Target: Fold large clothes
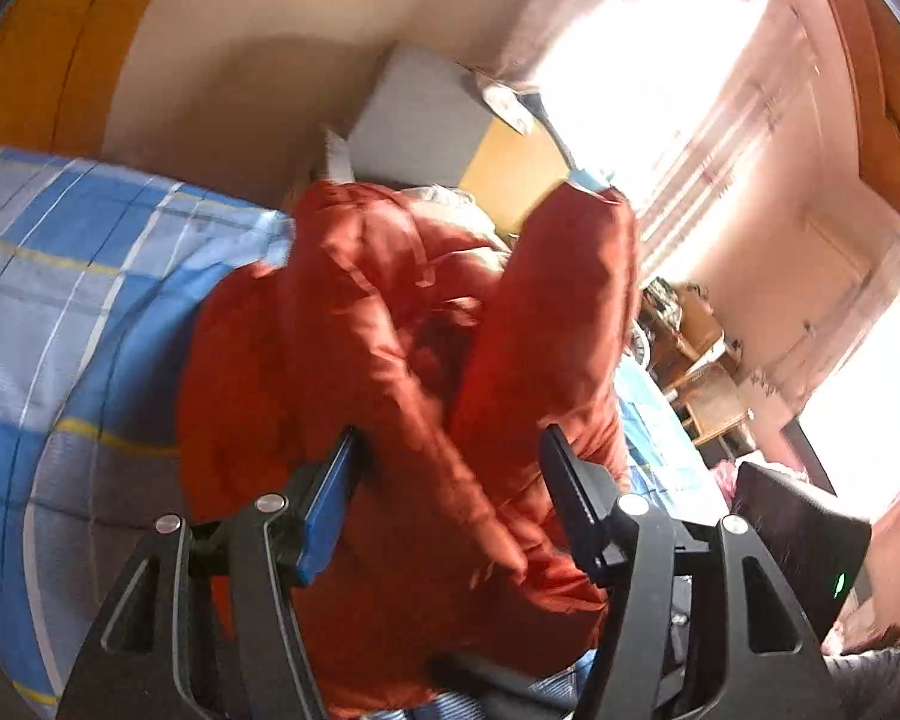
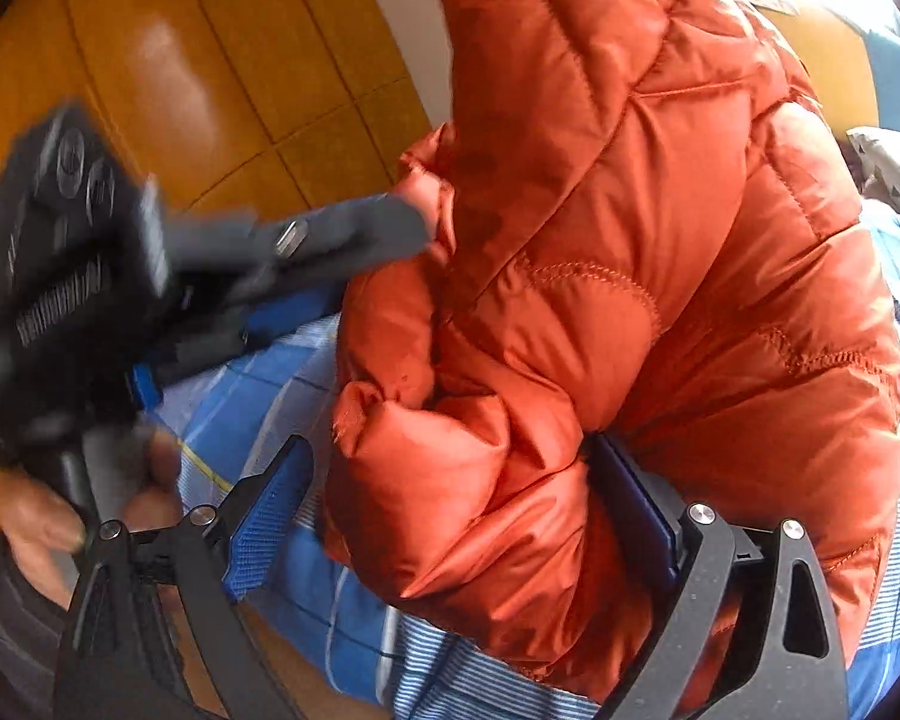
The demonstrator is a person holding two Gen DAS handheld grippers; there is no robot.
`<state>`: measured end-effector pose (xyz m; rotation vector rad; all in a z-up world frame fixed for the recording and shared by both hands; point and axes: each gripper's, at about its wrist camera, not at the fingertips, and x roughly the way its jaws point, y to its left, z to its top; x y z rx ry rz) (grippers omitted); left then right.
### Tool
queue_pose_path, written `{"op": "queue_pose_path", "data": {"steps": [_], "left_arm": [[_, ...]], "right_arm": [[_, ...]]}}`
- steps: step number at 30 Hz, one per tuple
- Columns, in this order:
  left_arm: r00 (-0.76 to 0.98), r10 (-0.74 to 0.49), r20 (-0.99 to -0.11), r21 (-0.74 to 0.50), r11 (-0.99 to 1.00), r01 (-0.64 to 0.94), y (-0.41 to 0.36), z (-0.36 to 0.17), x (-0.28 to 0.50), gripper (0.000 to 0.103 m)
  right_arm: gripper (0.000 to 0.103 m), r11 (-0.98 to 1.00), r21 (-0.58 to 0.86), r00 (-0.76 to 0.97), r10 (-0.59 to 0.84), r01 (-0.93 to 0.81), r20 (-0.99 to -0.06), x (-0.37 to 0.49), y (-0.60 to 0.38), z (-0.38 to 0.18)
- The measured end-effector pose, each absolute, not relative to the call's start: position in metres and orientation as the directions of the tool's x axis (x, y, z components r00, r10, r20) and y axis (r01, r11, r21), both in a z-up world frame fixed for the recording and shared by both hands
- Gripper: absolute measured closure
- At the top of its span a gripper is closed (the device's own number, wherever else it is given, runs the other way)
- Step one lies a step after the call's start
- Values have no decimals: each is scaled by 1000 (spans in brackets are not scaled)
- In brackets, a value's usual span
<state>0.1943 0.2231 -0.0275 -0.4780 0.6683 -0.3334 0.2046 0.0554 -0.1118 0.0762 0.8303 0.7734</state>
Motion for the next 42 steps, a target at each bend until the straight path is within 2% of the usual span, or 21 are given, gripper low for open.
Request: {"op": "queue_pose_path", "data": {"steps": [4,8,12,13,14,16,17,23,26,29,31,34,36,42], "left_arm": [[721,-419,-553,-453,877,162,208,-16,208,43],[682,-420,-598,-402,894,199,199,-11,217,51],[666,-374,-645,-318,924,211,180,-7,225,52],[665,-355,-657,-291,933,211,174,-6,227,58],[660,-340,-670,-261,940,220,167,-5,229,78],[663,-306,-683,-206,952,227,160,-6,230,89],[662,-311,-682,-216,950,224,162,-7,232,93],[688,-333,-644,-312,936,160,184,-15,225,96],[702,-343,-624,-355,925,137,193,-19,217,96],[713,-345,-611,-388,915,110,200,-25,209,96],[716,-339,-611,-391,915,99,202,-26,208,97],[721,-332,-608,-397,914,86,205,-27,206,97],[725,-329,-604,-404,912,78,207,-28,204,97],[739,-311,-597,-451,893,12,228,-44,192,97]], "right_arm": [[9,722,355,416,653,-594,-633,206,54,-116],[9,703,338,404,662,-626,-631,202,52,-116],[8,680,333,382,676,-654,-630,192,42,-104],[8,678,329,382,676,-658,-630,192,40,-104],[8,680,330,384,675,-655,-630,192,38,-104],[8,672,348,373,686,-654,-625,195,32,-103],[8,667,352,367,690,-656,-623,196,29,-102],[8,599,480,298,771,-641,-563,199,-22,-79],[8,617,534,368,781,-578,-504,208,-68,-68],[10,689,562,498,722,-457,-480,225,-111,-66],[24,734,547,546,672,-402,-501,240,-122,-69],[38,762,527,573,638,-376,-515,269,-118,-66],[42,769,512,567,633,-384,-526,285,-104,-64],[42,809,392,491,581,-438,-649,294,-43,-77]]}}
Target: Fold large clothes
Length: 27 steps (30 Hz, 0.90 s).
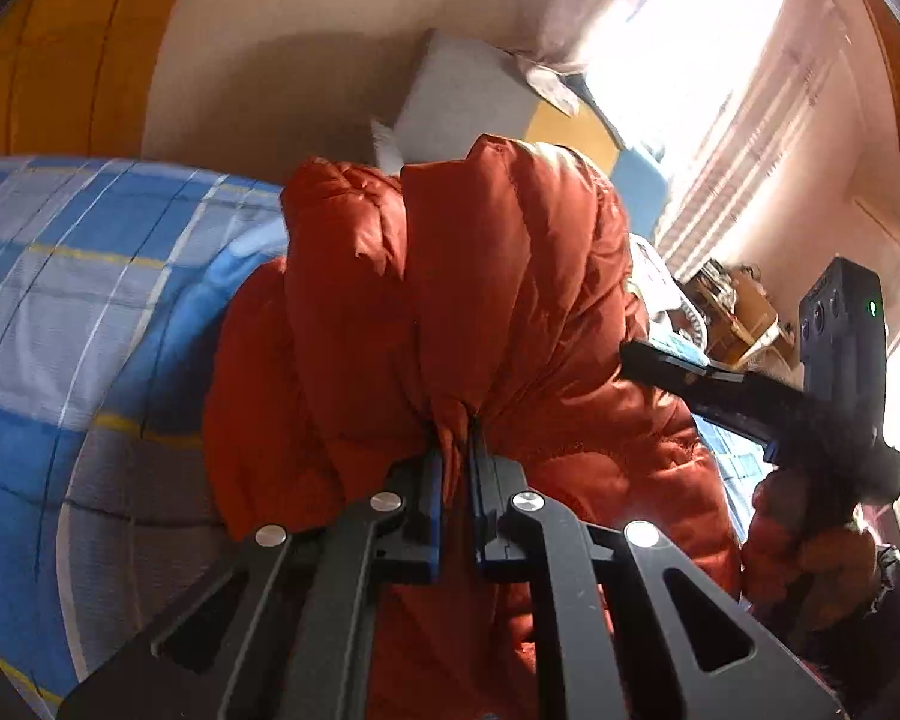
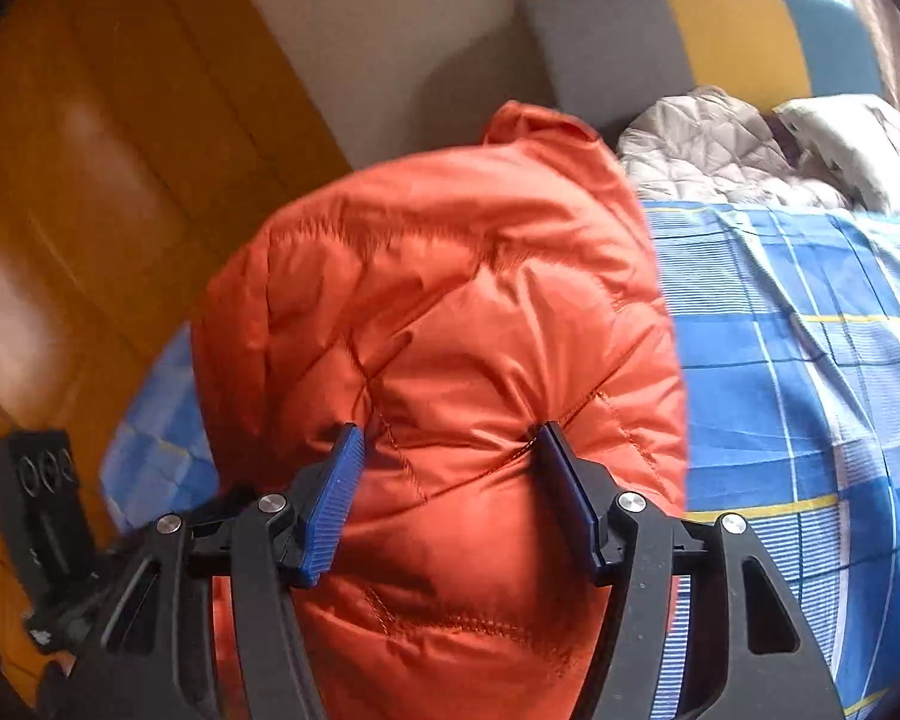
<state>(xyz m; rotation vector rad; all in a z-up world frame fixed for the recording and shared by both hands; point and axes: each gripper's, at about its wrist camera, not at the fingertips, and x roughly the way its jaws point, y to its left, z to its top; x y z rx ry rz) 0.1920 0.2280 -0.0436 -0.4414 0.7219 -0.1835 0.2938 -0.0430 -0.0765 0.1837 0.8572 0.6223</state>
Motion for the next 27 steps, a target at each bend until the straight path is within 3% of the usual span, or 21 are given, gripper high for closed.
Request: {"op": "queue_pose_path", "data": {"steps": [6,9,12,14,15,20,27], "left_arm": [[742,-247,-624,-401,915,-33,231,-45,183,96],[739,-209,-641,-371,927,-60,228,-40,182,89],[742,-172,-648,-343,936,-82,225,-33,181,72],[750,-175,-638,-349,934,-79,225,-29,180,53],[754,-153,-638,-336,937,-94,224,-25,179,51],[716,-49,-697,-249,952,-176,213,-23,194,51],[686,-23,-727,-206,961,-186,209,-35,207,53]], "right_arm": [[42,829,317,488,535,-461,-690,288,-12,-90],[42,832,305,485,526,-463,-699,296,-7,-100],[42,833,302,481,523,-463,-704,295,-7,-102],[42,835,301,485,520,-460,-703,292,-8,-102],[42,837,302,489,519,-456,-701,291,-8,-101],[42,860,300,525,494,-413,-693,276,-8,-94],[42,880,277,566,462,-385,-683,249,-12,-86]]}}
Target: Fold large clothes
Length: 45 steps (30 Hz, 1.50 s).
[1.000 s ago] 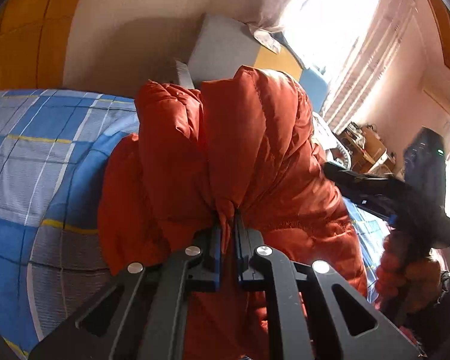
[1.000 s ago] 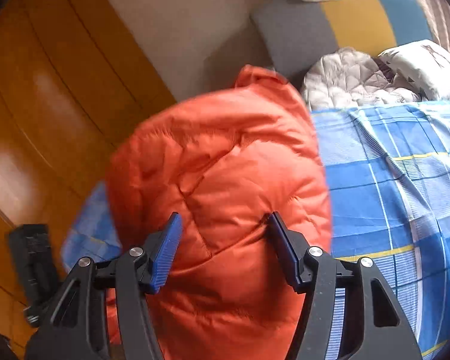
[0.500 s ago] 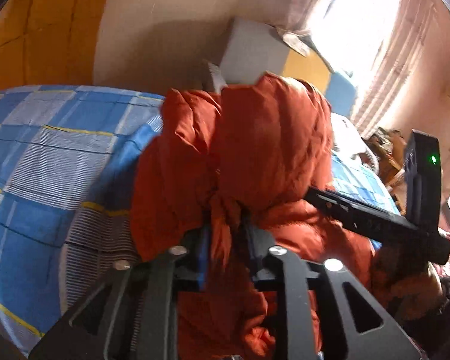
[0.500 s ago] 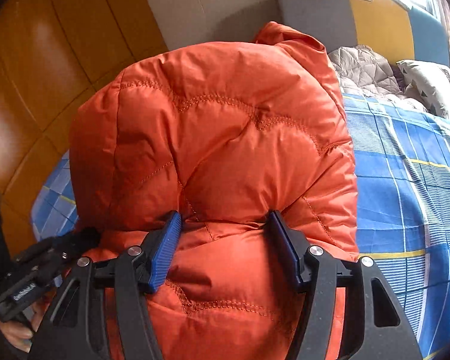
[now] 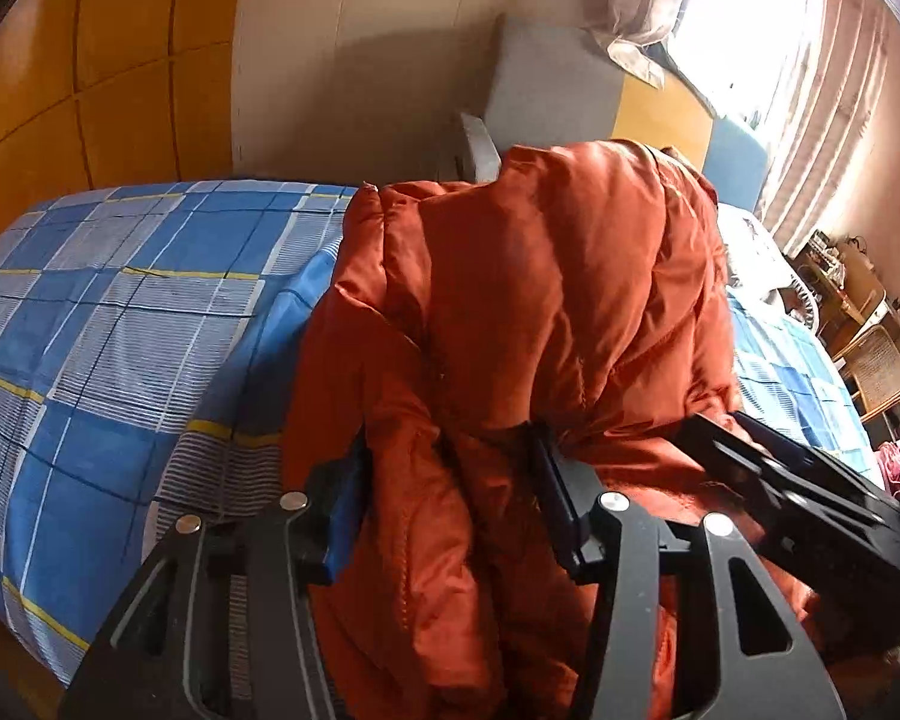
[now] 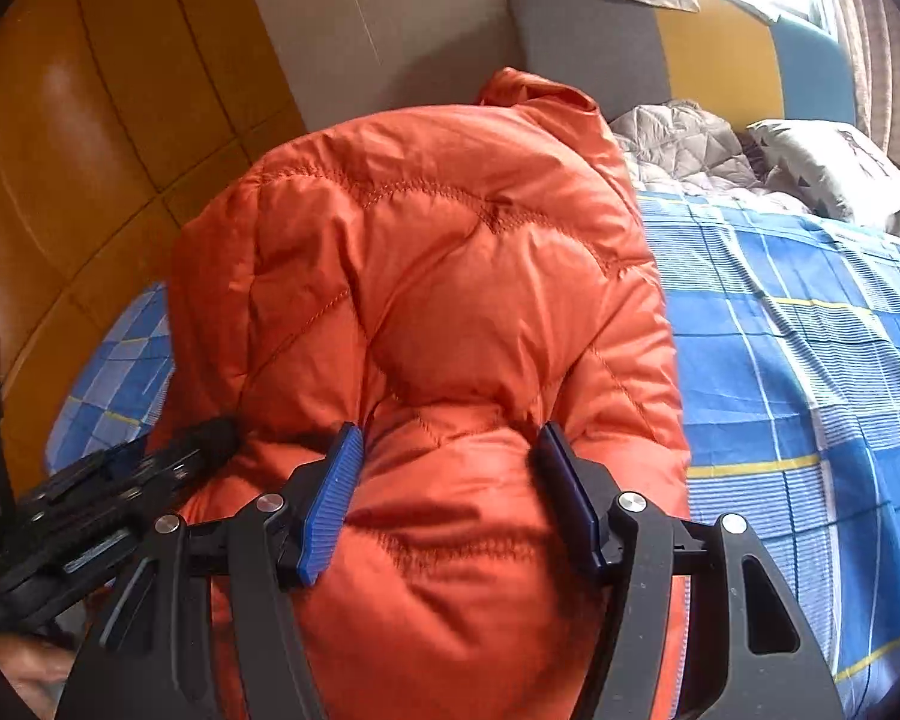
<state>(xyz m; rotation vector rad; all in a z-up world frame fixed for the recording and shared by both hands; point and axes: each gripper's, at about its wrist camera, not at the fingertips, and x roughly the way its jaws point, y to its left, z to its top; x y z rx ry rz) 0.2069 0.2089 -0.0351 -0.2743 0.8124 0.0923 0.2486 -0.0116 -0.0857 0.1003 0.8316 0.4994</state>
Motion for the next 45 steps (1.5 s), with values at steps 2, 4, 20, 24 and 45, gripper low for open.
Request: {"op": "queue_pose_path", "data": {"steps": [2,4,20,24,45], "left_arm": [[681,-20,-732,-201,961,-188,211,-40,210,54],[677,-27,-735,-204,962,-183,212,-46,211,57],[654,-113,-748,-309,931,-192,244,-88,218,63],[660,-104,-744,-307,930,-200,243,-92,217,62],[700,-79,-710,-302,932,-201,241,-96,203,47]], "right_arm": [[42,881,281,570,463,-381,-678,242,-15,-82],[42,883,295,582,463,-364,-669,238,-22,-77],[42,895,222,490,404,-388,-772,250,4,-116],[41,900,201,512,391,-387,-765,244,4,-112],[3,821,418,435,563,-389,-702,245,-83,-110]]}}
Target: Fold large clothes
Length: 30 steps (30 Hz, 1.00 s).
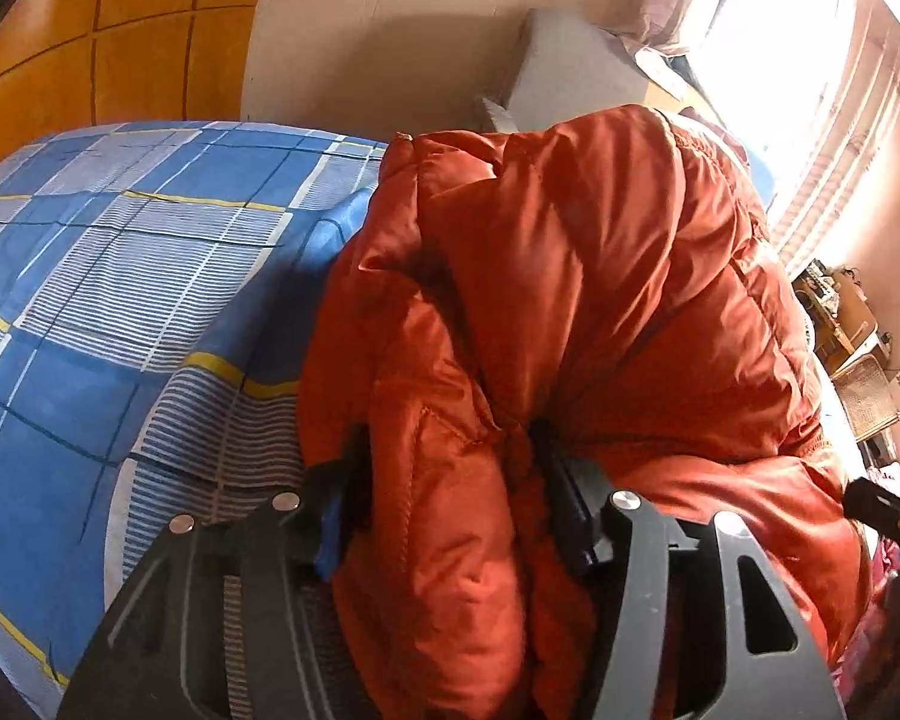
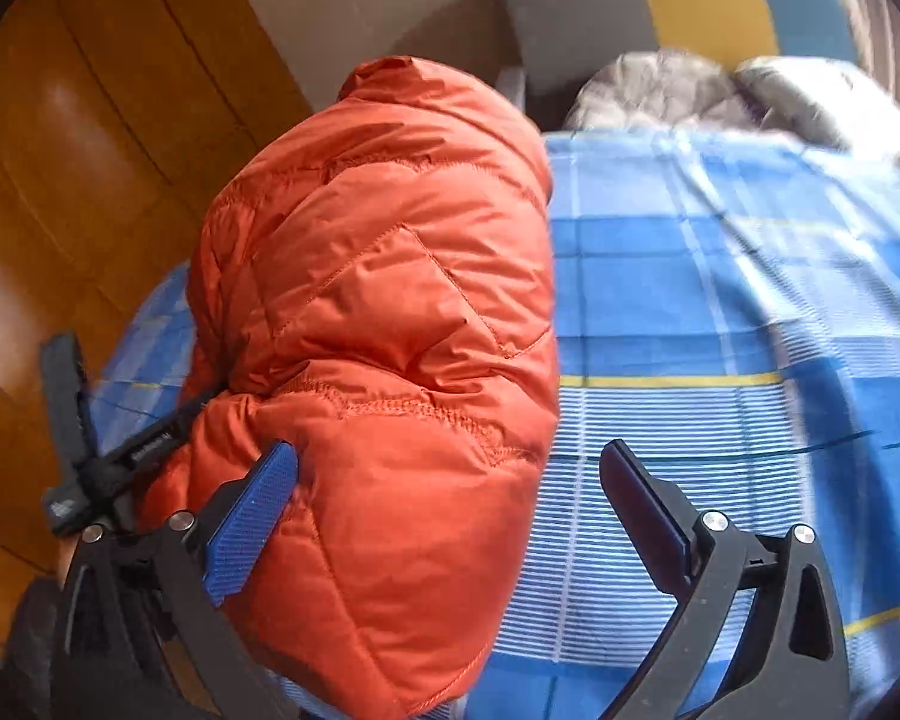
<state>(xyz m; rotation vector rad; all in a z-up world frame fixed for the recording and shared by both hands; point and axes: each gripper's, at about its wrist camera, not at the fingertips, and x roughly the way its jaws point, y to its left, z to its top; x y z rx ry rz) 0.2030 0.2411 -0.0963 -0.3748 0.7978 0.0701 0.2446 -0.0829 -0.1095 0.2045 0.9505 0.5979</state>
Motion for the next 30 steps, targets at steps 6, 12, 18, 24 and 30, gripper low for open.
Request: {"op": "queue_pose_path", "data": {"steps": [6,12,18,24,30], "left_arm": [[706,-131,-696,-343,924,-167,253,-103,207,45],[710,-210,-672,-416,900,-127,267,-112,210,45],[720,-297,-627,-492,868,-71,274,-117,216,67],[741,-349,-573,-545,838,-26,270,-110,215,84],[765,-385,-516,-573,819,25,256,-85,215,86]], "right_arm": [[3,706,602,311,706,-373,-636,273,-88,-135],[3,640,678,250,767,-361,-591,286,-76,-153],[19,619,683,235,783,-388,-576,293,-62,-153],[51,622,646,258,779,-443,-572,287,-60,-130],[61,615,596,311,783,-516,-539,273,-71,-94]]}}
